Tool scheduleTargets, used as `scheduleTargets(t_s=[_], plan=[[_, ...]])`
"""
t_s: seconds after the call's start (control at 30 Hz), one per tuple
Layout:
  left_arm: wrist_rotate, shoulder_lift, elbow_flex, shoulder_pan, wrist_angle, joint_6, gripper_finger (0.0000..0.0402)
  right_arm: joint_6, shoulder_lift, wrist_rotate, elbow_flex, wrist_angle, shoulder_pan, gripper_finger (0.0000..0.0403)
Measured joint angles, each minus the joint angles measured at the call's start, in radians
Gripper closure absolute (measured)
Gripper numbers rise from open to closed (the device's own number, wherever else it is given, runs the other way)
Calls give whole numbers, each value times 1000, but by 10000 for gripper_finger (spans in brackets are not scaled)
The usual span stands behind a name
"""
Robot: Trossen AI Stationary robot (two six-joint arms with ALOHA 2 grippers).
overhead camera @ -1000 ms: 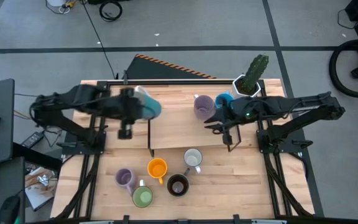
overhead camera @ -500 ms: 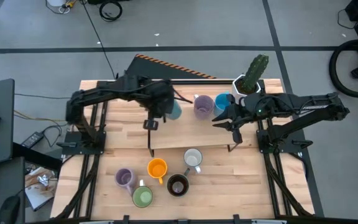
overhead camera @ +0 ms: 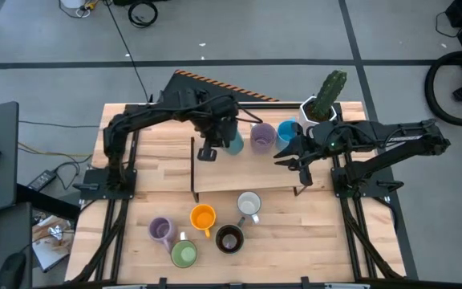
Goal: Place coffee mugs
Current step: Put the light blue cup on the shelf
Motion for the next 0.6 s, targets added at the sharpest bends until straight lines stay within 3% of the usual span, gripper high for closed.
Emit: scheduleTargets(t_s=[0.6], plan=[[-3,23,0,2,15,-6,369,-4,1,0,0,14,0,312]])
